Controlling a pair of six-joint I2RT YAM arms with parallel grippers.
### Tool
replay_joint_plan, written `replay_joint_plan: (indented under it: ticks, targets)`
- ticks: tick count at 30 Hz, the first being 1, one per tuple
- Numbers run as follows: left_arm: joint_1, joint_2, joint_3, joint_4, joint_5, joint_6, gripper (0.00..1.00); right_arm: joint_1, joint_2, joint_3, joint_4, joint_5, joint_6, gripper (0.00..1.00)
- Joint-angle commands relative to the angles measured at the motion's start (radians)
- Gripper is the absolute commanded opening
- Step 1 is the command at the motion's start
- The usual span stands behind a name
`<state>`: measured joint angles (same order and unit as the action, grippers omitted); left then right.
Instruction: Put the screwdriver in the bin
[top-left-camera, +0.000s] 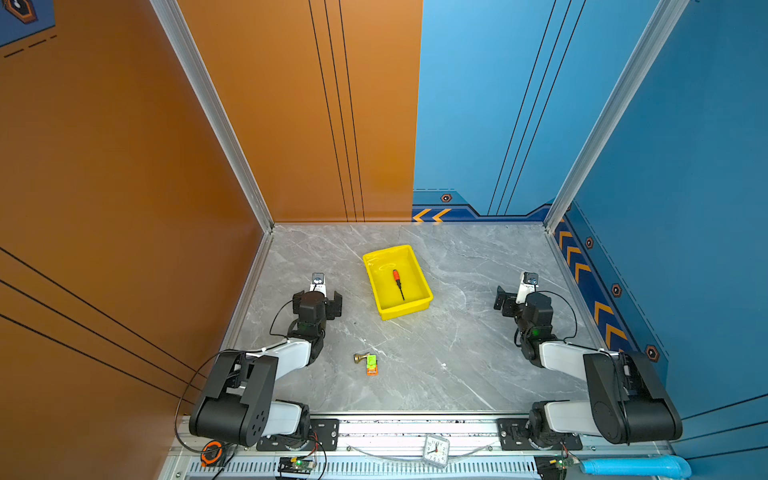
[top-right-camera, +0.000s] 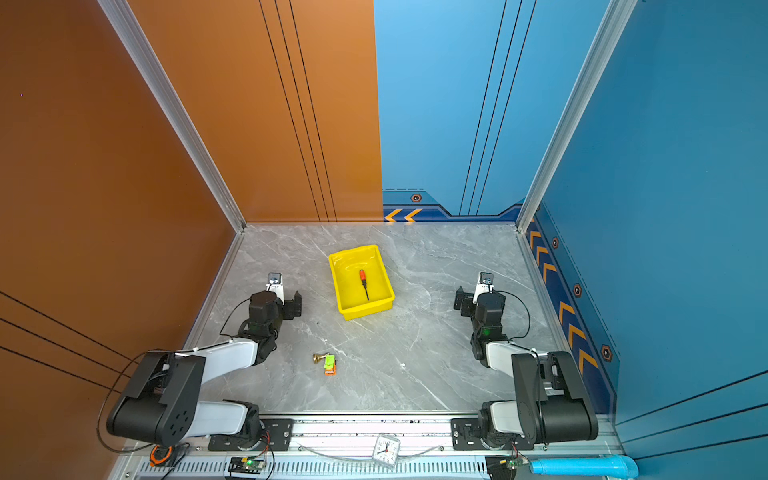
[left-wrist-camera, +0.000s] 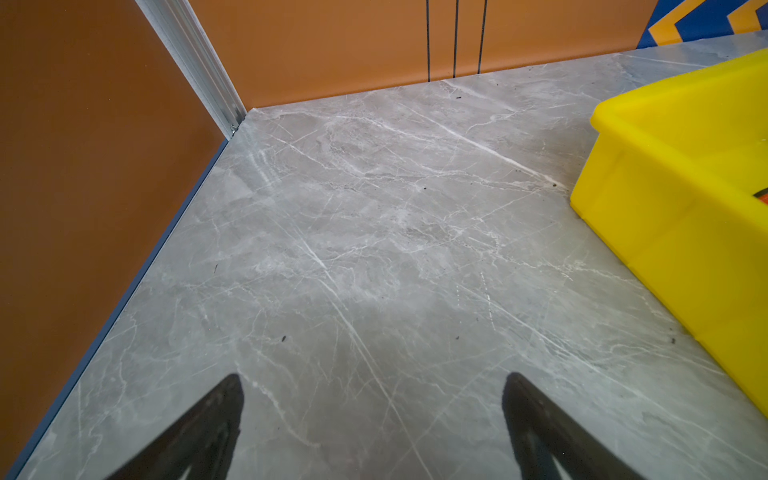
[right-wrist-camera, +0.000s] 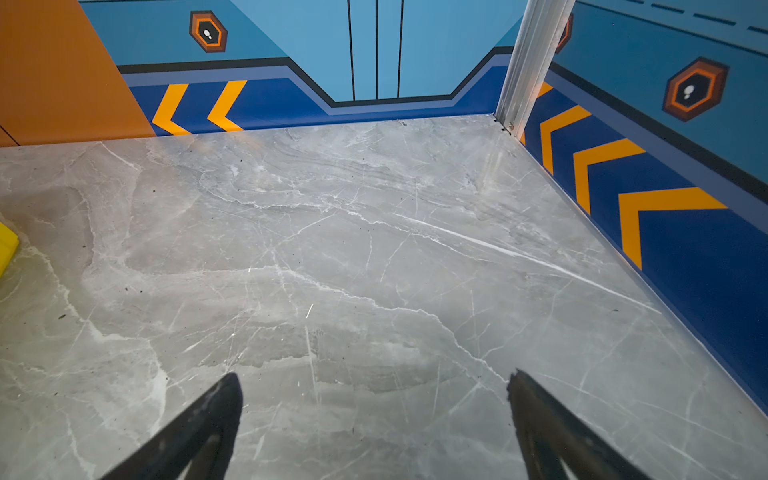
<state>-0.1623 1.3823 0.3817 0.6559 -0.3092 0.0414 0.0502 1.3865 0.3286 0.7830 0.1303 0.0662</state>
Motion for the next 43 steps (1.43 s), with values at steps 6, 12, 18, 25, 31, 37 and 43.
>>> replay_joint_plan:
  ticks: [6,12,18,25,31,37,43]
  targets:
    - [0.021,0.046,-0.016,0.166,0.056,0.057,0.98,-0.010,0.095,0.005,0.143,-0.008,-0.021,1.00]
    - [0.063,0.107,-0.032,0.252,0.083,0.022,0.98,-0.004,0.166,0.026,0.174,0.059,-0.007,1.00]
    - [0.085,0.184,-0.028,0.320,0.085,0.003,0.98,-0.004,0.155,0.043,0.121,0.073,0.002,1.00]
    - [0.096,0.184,-0.018,0.307,0.003,-0.041,0.98,-0.005,0.160,0.038,0.140,0.075,0.001,1.00]
    - [0.095,0.185,-0.018,0.307,0.003,-0.041,0.98,-0.004,0.160,0.038,0.139,0.074,0.001,1.00]
    - [0.101,0.187,-0.016,0.304,0.017,-0.042,0.98,-0.004,0.160,0.038,0.139,0.074,0.001,1.00]
    - [0.103,0.182,-0.016,0.297,0.042,-0.038,0.98,-0.004,0.160,0.038,0.139,0.074,0.001,1.00]
